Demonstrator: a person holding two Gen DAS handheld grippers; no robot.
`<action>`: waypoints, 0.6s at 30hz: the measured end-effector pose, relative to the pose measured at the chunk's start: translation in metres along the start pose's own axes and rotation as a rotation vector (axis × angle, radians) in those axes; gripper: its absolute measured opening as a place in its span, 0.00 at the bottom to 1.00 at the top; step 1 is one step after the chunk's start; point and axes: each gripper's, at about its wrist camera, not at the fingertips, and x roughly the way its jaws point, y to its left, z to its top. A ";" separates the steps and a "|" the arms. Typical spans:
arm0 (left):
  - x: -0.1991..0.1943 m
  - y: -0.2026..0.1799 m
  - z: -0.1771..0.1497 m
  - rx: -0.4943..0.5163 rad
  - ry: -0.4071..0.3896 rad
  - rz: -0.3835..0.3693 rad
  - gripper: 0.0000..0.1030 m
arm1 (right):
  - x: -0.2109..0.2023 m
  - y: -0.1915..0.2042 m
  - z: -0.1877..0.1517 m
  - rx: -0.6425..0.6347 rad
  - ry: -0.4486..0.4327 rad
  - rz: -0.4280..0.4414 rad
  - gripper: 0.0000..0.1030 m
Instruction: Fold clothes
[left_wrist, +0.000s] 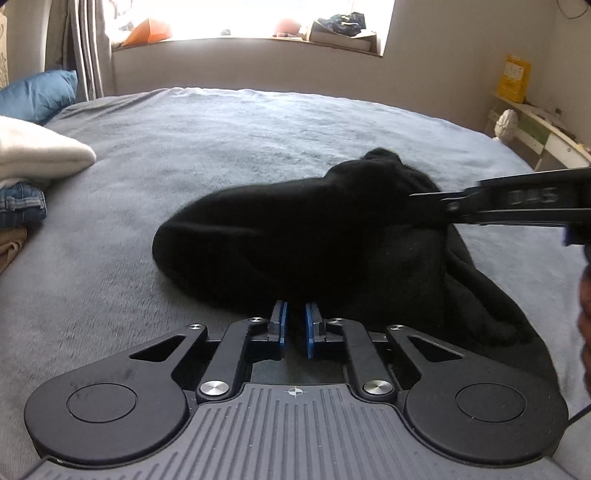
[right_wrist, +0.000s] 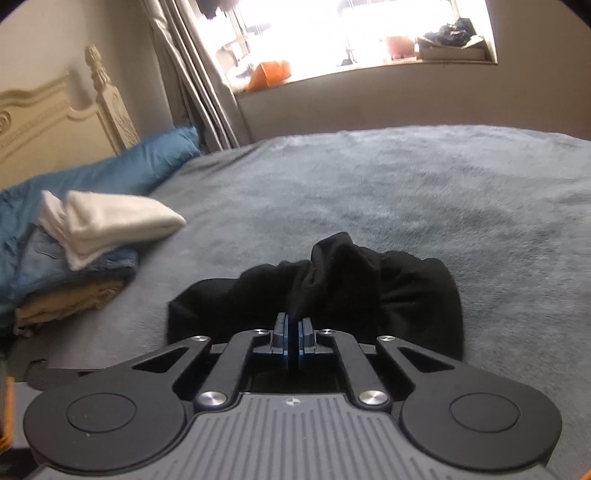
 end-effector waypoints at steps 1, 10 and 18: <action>-0.005 0.000 -0.003 0.000 0.001 -0.007 0.08 | -0.009 0.000 -0.002 0.006 -0.002 0.007 0.03; -0.057 0.006 -0.025 0.003 -0.034 -0.116 0.07 | -0.090 0.010 -0.038 0.069 -0.008 0.090 0.02; -0.104 0.026 -0.029 -0.042 -0.153 -0.220 0.09 | -0.133 0.014 -0.095 0.137 0.112 0.068 0.02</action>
